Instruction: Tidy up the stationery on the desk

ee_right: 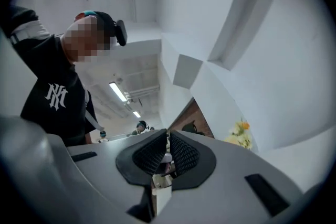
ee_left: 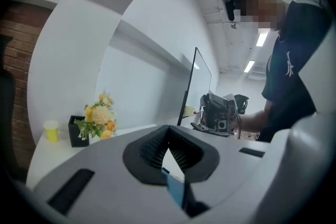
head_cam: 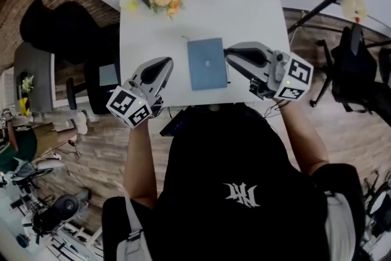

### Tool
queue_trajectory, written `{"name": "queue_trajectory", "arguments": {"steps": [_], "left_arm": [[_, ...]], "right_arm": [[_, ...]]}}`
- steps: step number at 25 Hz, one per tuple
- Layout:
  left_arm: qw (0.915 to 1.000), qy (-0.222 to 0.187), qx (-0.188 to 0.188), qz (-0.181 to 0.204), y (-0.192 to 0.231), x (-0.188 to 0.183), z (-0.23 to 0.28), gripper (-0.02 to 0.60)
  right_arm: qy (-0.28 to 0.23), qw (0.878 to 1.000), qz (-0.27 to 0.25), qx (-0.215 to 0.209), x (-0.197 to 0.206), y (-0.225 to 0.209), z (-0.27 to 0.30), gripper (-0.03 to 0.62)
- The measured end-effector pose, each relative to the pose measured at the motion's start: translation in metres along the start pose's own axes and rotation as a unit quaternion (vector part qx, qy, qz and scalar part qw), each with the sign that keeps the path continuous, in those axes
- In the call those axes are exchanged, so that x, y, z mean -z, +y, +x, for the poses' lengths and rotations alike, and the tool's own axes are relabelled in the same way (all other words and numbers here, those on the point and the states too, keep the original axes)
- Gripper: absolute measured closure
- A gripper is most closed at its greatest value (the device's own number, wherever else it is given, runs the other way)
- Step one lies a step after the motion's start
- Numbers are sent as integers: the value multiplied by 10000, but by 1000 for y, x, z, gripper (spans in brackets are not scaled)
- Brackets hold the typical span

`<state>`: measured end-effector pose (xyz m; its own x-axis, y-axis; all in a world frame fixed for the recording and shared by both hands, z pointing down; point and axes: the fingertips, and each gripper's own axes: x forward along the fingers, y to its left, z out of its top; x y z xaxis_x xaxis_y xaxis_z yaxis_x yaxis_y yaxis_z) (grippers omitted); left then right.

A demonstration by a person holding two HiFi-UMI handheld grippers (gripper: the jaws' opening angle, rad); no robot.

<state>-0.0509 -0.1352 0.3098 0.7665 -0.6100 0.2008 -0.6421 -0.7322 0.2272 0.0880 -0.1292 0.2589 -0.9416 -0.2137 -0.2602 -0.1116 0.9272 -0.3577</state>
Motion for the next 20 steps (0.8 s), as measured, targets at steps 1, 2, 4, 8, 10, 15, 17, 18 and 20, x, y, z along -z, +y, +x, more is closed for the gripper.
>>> {"name": "queue_trajectory", "arguments": {"steps": [1,2,4,8,10,15,17,18,20], "left_arm": [[9999,-107,66,80,-7,-10,-5,579],[9995,-222,135,153,-15,-20,-10,578],[9982,-428,317,286,-29,-35,-21,578],[9924,-687,896,491,-59,-49,-45,578],[9885,-790,1188,508,-72,-51,-58,578],[9799,-913,1718,452,-98,-45,-98,578],[9773,-933,1857,403,-105,-37,-114,578],[9765,-923,1907,388,-108,-32,-122,578],[9754,-881,2001,286,-113,-16,-137,578]], "right_arm": [[-98,9999,-78,-65,-8,8,1,546],[-153,9997,-135,-121,-14,15,2,546],[-147,9994,-271,-126,-18,30,4,546],[-16,9978,-640,172,-8,61,12,546],[-50,9971,-658,386,-1,76,14,546],[252,9904,-968,956,29,127,17,546],[297,9889,-941,1112,40,145,15,546],[269,9885,-903,1179,45,153,15,546],[215,9868,-874,1345,54,166,11,546]]}}
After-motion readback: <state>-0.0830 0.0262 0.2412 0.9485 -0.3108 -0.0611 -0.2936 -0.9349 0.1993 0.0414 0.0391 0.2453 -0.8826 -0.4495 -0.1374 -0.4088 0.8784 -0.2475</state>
